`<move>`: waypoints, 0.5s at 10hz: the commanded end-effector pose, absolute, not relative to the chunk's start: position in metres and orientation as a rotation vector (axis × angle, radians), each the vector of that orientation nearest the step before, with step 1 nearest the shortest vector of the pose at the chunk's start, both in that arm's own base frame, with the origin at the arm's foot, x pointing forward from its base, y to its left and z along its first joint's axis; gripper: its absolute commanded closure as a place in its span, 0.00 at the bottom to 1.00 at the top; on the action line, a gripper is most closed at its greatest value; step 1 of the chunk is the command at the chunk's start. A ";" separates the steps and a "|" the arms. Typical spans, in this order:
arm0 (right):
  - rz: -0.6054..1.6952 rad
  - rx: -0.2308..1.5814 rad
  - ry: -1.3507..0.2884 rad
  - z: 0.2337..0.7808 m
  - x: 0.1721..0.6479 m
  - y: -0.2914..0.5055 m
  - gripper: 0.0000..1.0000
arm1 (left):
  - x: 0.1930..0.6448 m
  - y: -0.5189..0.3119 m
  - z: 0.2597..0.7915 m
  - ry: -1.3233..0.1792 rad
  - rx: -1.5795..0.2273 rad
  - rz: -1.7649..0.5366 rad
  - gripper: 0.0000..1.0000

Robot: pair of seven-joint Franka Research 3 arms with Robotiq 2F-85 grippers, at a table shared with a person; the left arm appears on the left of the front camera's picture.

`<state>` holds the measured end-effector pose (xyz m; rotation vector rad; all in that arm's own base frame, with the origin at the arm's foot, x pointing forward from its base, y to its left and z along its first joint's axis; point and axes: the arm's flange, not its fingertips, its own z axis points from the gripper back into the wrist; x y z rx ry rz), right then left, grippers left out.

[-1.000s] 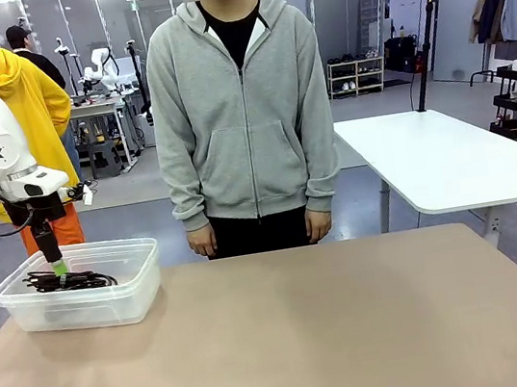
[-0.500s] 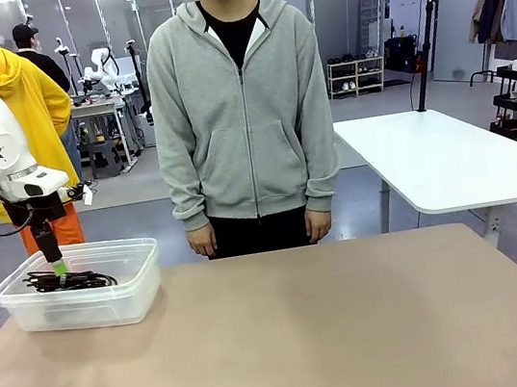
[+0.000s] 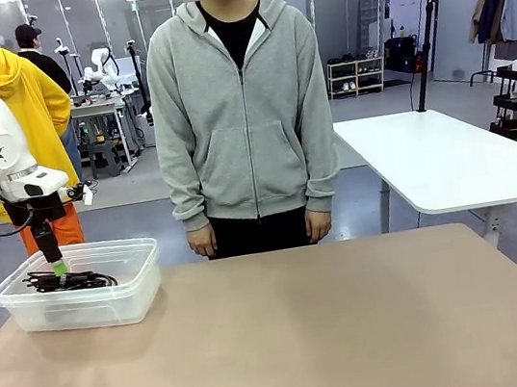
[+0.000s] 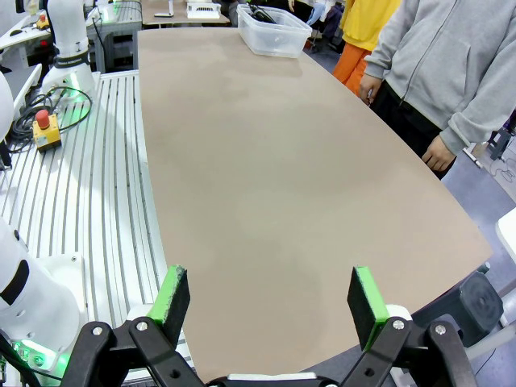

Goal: Organize and store the cables.
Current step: Place the USB Extension Cable into the Organizing box.

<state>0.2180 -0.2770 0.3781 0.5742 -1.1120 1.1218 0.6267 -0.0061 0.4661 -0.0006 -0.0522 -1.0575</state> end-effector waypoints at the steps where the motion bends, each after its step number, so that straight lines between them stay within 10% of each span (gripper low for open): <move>1: 1.117 0.567 -1.126 0.381 0.217 -0.275 0.00 | 0.627 -0.005 0.466 -0.063 0.006 -1.056 0.00; 5: 1.117 0.567 -1.126 0.381 0.217 -0.275 0.00 | 0.627 -0.005 0.466 -0.063 0.006 -1.056 0.00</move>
